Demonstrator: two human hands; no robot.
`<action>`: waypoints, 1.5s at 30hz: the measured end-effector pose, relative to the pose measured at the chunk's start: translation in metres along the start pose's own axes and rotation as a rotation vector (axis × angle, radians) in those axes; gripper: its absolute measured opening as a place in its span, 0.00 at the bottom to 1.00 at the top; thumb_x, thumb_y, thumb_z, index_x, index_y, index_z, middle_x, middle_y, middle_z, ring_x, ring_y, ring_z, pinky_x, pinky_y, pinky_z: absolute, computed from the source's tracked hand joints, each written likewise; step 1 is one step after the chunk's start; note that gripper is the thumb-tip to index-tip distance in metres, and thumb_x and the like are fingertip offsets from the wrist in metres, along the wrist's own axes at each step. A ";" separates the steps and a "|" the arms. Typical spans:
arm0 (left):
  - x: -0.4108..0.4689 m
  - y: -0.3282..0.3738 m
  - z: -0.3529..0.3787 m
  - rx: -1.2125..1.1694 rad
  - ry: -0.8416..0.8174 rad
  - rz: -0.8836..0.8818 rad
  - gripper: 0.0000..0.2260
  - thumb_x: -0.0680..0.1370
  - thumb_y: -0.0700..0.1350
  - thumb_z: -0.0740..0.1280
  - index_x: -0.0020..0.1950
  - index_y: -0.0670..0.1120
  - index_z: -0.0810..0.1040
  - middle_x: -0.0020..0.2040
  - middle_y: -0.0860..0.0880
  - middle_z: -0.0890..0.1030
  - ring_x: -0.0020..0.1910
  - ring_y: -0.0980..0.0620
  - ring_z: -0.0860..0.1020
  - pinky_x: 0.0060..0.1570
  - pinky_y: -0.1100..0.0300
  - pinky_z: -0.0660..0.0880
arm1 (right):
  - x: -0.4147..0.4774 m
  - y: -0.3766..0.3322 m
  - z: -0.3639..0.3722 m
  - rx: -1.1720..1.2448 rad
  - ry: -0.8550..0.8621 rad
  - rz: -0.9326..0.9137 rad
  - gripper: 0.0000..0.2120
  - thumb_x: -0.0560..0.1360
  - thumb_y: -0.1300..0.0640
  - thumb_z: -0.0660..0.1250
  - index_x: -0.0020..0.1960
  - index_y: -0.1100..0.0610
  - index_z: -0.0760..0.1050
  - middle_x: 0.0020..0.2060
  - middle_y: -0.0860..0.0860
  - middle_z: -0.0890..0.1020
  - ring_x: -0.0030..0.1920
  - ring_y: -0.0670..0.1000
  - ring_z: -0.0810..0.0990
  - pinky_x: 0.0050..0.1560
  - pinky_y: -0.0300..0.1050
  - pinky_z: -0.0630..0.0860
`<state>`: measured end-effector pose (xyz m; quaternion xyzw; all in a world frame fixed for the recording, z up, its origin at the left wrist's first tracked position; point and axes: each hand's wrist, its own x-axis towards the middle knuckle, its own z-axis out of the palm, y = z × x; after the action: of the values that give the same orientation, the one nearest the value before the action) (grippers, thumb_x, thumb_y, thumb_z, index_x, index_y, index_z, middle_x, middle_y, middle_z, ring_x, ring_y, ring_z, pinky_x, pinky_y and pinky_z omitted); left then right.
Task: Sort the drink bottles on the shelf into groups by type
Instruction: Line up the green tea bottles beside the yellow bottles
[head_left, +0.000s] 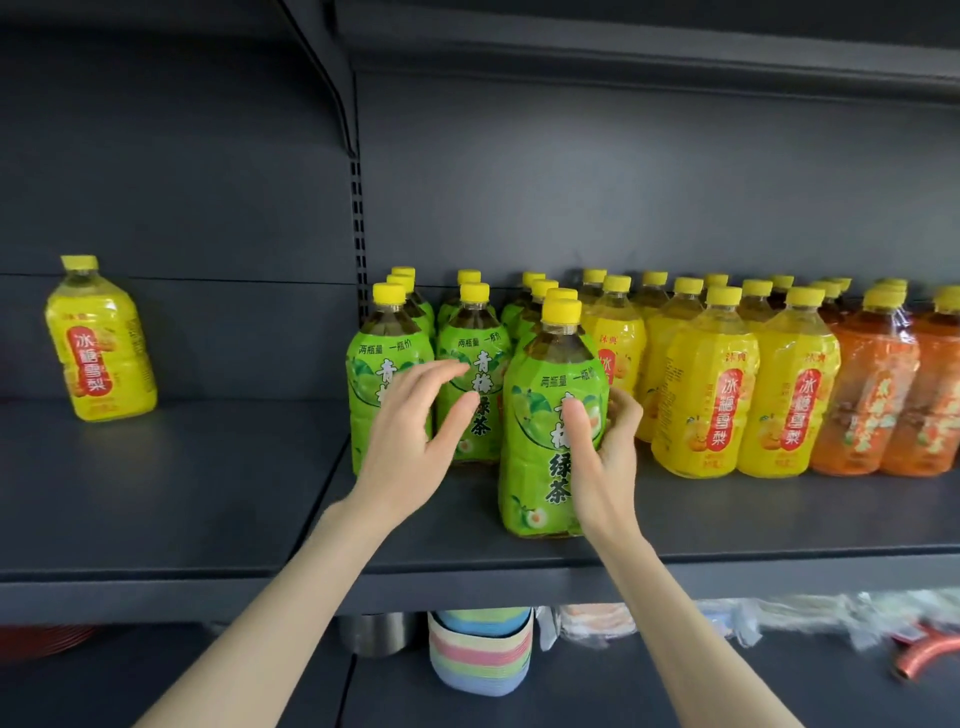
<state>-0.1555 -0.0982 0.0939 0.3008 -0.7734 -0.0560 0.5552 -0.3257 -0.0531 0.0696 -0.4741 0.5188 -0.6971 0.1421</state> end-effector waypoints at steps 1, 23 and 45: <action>-0.003 0.005 -0.001 -0.092 -0.022 -0.043 0.19 0.77 0.56 0.60 0.65 0.50 0.73 0.61 0.56 0.75 0.62 0.61 0.70 0.62 0.66 0.66 | -0.003 -0.002 0.005 -0.017 -0.018 0.000 0.37 0.66 0.30 0.61 0.67 0.50 0.60 0.61 0.49 0.75 0.60 0.49 0.74 0.61 0.49 0.72; 0.008 -0.033 0.003 0.313 -0.016 0.106 0.29 0.75 0.61 0.59 0.73 0.50 0.64 0.66 0.49 0.72 0.65 0.52 0.65 0.62 0.54 0.60 | 0.000 0.007 0.021 -0.419 -0.315 -0.254 0.37 0.73 0.50 0.71 0.76 0.46 0.55 0.66 0.49 0.74 0.56 0.47 0.77 0.59 0.50 0.77; 0.002 -0.064 0.003 -0.037 0.241 -0.376 0.43 0.72 0.63 0.67 0.77 0.50 0.47 0.76 0.47 0.53 0.74 0.52 0.55 0.71 0.46 0.54 | 0.019 0.006 0.048 -0.989 -0.185 -0.561 0.58 0.59 0.41 0.79 0.77 0.48 0.47 0.77 0.53 0.57 0.76 0.59 0.51 0.70 0.62 0.53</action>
<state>-0.1334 -0.1517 0.0676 0.4339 -0.6307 -0.1362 0.6288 -0.2982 -0.0969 0.0753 -0.6628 0.6227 -0.3380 -0.2421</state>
